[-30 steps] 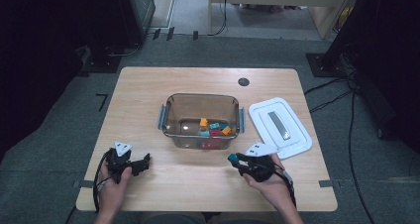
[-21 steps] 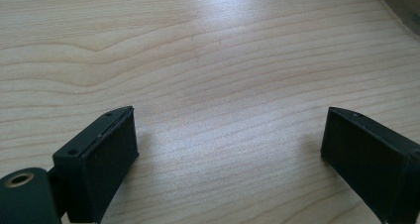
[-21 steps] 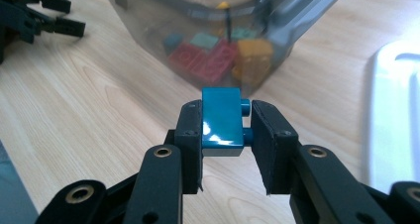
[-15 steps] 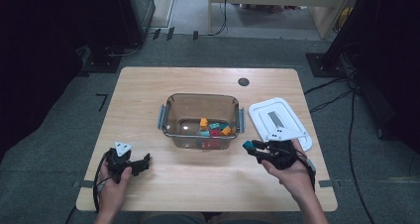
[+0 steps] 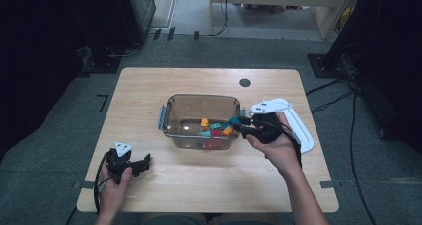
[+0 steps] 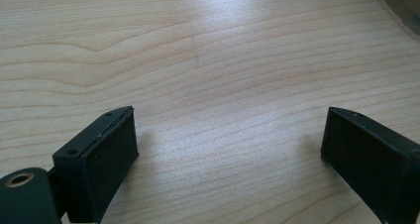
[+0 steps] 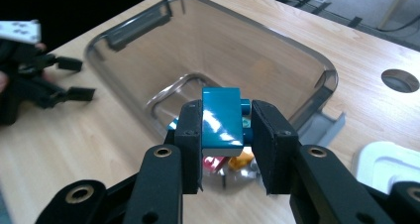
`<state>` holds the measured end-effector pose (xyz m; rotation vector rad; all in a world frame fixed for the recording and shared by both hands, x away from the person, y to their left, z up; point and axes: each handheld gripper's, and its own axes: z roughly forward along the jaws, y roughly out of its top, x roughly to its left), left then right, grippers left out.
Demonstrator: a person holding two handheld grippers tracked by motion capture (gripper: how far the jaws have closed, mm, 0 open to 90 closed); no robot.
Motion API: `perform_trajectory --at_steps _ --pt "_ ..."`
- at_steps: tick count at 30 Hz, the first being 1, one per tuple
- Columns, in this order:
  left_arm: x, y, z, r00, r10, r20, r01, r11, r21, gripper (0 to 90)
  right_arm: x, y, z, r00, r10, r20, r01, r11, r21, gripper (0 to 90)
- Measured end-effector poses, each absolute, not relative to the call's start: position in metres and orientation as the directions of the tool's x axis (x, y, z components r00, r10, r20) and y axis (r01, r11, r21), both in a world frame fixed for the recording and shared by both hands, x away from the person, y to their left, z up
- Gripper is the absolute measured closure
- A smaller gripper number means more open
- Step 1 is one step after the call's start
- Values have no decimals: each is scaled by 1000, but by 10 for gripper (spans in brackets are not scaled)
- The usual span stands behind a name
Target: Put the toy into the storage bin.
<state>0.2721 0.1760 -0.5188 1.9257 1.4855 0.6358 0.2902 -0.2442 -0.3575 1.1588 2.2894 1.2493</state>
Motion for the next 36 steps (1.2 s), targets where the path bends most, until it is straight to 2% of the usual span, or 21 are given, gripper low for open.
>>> perform_trajectory --at_steps 9,15,18,19,23,29,36 --pt "272 176 -519 252 968 4 669 -177 722 73 327 -216 -366 -625 768 141 551 306 776 675" --pt "272 176 -519 252 968 4 669 -177 722 73 330 -207 -365 -642 750 159 557 314 769 496" --pt "272 176 -519 252 968 4 669 -177 721 73 326 -211 -362 -641 750 161 553 306 775 461" --pt "272 176 -519 252 968 4 670 -177 721 73 321 -217 -359 -639 752 162 545 294 786 413" --pt "272 176 -519 252 968 4 669 -177 722 73 309 -237 -355 -619 769 158 536 267 801 357" --pt "272 176 -519 251 968 1 670 -174 722 72 287 -279 -359 -570 807 153 535 223 815 324" --pt "272 176 -519 251 968 2 670 -175 722 73 271 -332 -378 -467 866 179 568 138 811 308"
